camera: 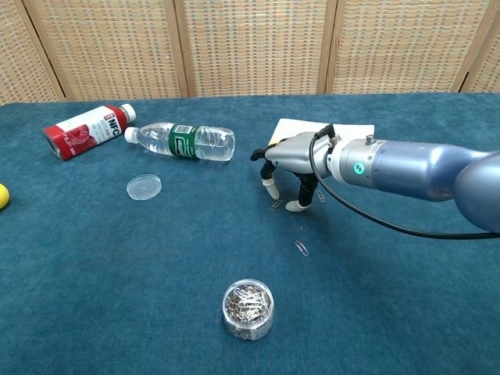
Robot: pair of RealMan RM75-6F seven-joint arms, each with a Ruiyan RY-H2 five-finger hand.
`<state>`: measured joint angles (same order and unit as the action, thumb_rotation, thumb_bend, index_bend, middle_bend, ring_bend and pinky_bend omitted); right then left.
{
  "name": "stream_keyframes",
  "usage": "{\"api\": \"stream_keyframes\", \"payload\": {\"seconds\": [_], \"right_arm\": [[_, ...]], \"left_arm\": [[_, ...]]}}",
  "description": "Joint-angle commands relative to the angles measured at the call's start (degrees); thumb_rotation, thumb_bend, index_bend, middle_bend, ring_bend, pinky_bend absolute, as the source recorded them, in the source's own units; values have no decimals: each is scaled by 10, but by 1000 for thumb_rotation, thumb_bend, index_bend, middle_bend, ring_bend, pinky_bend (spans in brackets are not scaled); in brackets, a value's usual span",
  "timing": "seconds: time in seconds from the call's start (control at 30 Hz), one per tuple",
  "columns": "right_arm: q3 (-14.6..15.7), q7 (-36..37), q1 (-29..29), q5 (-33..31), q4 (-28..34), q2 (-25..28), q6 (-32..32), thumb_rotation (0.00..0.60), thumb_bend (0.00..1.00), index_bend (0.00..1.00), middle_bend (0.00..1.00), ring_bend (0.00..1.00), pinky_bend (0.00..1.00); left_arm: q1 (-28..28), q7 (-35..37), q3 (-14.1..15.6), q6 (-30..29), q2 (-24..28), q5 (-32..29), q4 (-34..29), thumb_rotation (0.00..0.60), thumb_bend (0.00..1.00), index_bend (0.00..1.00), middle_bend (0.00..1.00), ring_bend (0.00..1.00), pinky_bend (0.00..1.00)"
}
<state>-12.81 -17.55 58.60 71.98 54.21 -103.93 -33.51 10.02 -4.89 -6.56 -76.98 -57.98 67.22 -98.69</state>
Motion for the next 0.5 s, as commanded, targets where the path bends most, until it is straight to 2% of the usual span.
{"api": "stream_keyframes", "payload": {"seconds": [0.03, 0.5], "right_arm": [[1, -3, 2, -5, 0, -1, 1, 600, 333, 476, 0, 0, 0], [7, -28, 13, -43, -2, -5, 17, 600, 336, 489, 0, 0, 0]], "left_arm": [[0, 1, 0, 0, 0, 1, 0, 600, 0, 0, 0, 0, 0], [-2, 1, -2, 4, 0, 1, 1, 600, 0, 0, 0, 0, 0]]}}
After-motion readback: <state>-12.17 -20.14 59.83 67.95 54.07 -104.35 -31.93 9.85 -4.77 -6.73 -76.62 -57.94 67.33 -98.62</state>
